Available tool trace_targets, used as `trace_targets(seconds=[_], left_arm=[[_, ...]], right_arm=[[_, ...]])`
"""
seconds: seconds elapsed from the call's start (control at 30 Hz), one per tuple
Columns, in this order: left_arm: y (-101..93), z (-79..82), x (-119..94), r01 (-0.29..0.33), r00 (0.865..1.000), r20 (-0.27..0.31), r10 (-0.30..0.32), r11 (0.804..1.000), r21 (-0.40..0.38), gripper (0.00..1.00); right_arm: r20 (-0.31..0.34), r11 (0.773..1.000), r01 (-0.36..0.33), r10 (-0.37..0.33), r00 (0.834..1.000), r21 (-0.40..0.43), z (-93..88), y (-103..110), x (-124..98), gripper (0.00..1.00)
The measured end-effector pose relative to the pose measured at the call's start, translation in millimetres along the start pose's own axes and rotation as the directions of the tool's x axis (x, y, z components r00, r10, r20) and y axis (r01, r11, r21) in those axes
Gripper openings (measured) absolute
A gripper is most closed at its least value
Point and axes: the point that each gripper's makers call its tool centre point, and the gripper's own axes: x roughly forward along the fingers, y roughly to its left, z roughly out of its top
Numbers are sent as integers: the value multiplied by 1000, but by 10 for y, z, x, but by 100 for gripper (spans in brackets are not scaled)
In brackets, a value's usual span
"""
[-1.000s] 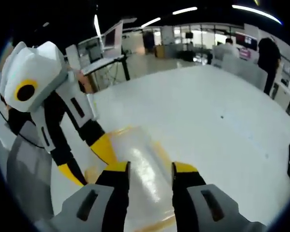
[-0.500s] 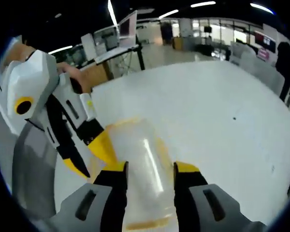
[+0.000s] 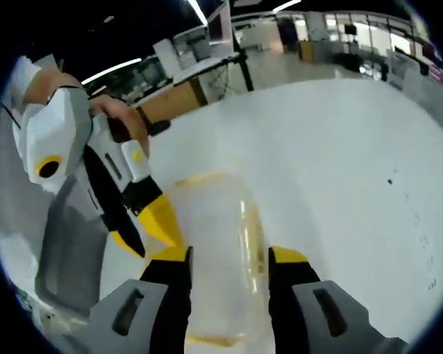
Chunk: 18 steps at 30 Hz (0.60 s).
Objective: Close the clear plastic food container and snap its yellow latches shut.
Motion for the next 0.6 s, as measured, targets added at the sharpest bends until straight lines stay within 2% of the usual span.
trace_targets(seconds=[0.03, 0.17, 0.3, 0.37, 0.47, 0.6], left_arm=[[-2, 2, 0, 0, 1000, 0, 0, 1000, 1, 33], [1, 11, 10, 1, 1000, -2, -1, 1000, 5, 34], [0, 24, 30, -1, 1000, -2, 1, 1000, 22, 35], [1, 32, 35, 2, 1000, 1, -2, 1000, 22, 35], [19, 38, 31, 9, 1000, 4, -9, 1000, 9, 34], [49, 46, 12, 40, 999, 23, -38, 998, -55, 31]], right_arm=[[-3, 1000, -30, 30, 1000, 2, 10, 13, 0, 38], [-40, 997, -78, 77, 996, -6, -36, 50, 22, 39], [-84, 995, -99, 97, 992, -23, -91, 76, 69, 41], [-73, 995, -103, 101, 992, -17, -49, 71, 70, 39], [-82, 993, -116, 114, 990, -16, -31, 25, 74, 39], [-89, 992, -124, 122, 988, -12, -35, 35, 78, 39]])
